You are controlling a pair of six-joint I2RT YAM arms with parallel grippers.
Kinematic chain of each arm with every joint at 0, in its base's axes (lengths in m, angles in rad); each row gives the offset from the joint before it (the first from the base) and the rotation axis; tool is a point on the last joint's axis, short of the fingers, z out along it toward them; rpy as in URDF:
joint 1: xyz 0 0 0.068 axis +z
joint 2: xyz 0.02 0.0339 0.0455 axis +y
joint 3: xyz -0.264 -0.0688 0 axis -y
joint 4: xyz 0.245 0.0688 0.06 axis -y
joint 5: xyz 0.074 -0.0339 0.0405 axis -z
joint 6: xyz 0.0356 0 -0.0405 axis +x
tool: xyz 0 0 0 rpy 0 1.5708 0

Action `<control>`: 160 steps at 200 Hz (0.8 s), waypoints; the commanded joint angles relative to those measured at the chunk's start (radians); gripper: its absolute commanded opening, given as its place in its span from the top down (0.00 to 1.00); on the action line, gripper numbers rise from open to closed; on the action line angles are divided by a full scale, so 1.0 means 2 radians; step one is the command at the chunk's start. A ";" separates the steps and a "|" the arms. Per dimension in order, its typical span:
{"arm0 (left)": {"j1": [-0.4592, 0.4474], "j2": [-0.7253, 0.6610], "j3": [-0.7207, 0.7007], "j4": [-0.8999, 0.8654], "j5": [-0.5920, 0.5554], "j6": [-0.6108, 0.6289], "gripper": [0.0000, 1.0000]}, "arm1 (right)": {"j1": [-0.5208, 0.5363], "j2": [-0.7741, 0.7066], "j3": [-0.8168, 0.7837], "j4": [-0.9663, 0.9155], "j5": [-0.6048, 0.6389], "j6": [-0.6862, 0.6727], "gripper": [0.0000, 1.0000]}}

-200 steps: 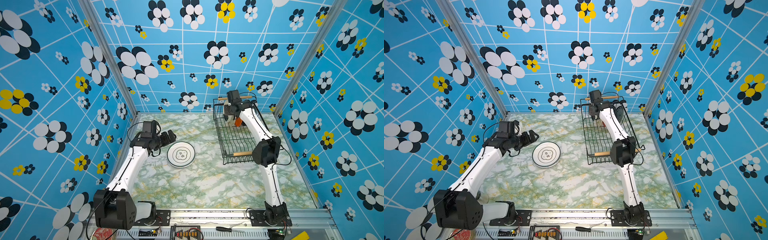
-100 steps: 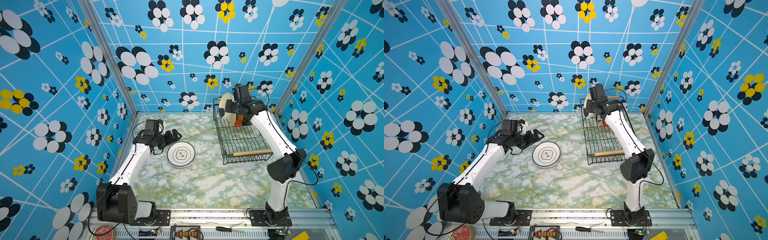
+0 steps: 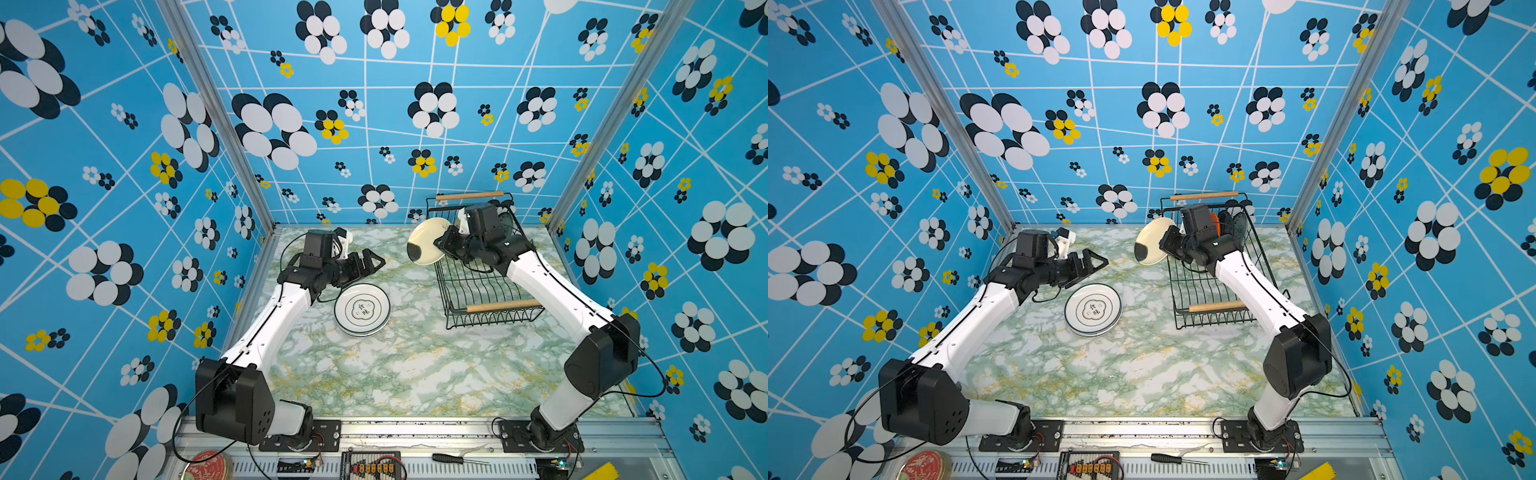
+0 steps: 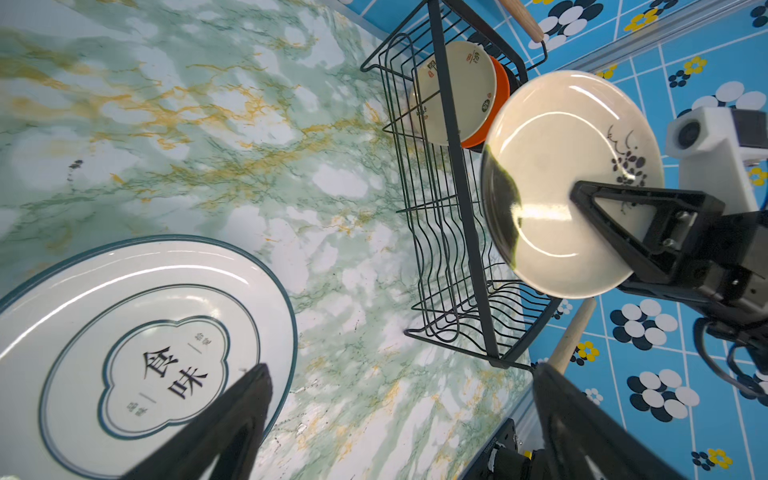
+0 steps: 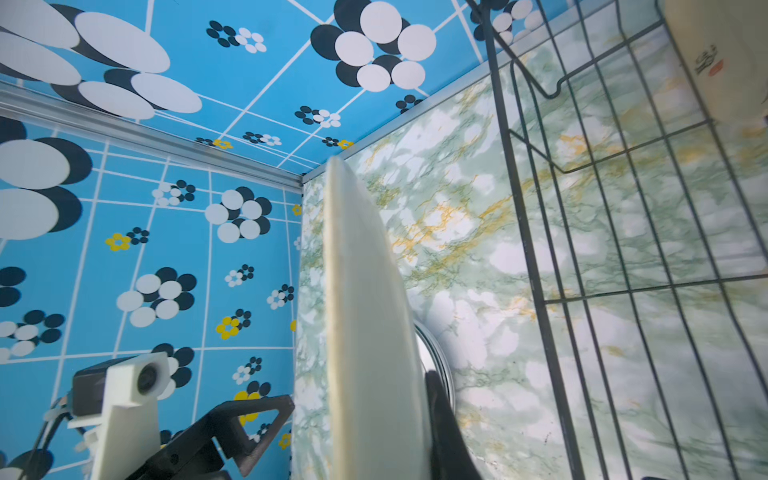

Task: Unload the plates from the dish rack
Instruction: Pick up the plate from the dish rack, then place a plate at the top-left of the table.

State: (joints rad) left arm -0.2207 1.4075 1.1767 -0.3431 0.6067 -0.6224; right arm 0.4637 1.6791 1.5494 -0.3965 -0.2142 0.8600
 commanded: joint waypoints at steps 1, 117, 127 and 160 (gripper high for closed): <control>-0.008 0.017 0.012 0.041 0.023 -0.022 0.01 | 0.007 -0.019 -0.032 0.079 -0.044 0.051 0.98; -0.031 0.080 0.039 0.098 0.033 -0.067 0.15 | 0.037 -0.019 -0.108 0.216 -0.113 0.133 0.95; -0.031 0.080 0.039 0.099 0.034 -0.068 0.20 | 0.038 -0.020 -0.111 0.222 -0.114 0.136 0.94; -0.031 0.080 0.038 0.097 0.046 -0.070 0.41 | 0.038 -0.019 -0.117 0.232 -0.120 0.139 0.92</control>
State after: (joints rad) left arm -0.2783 1.5623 1.2247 -0.1680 0.6666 -0.7635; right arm 0.5362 1.6726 1.3308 -0.0006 -0.4252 1.1172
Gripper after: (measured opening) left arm 0.661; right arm 0.133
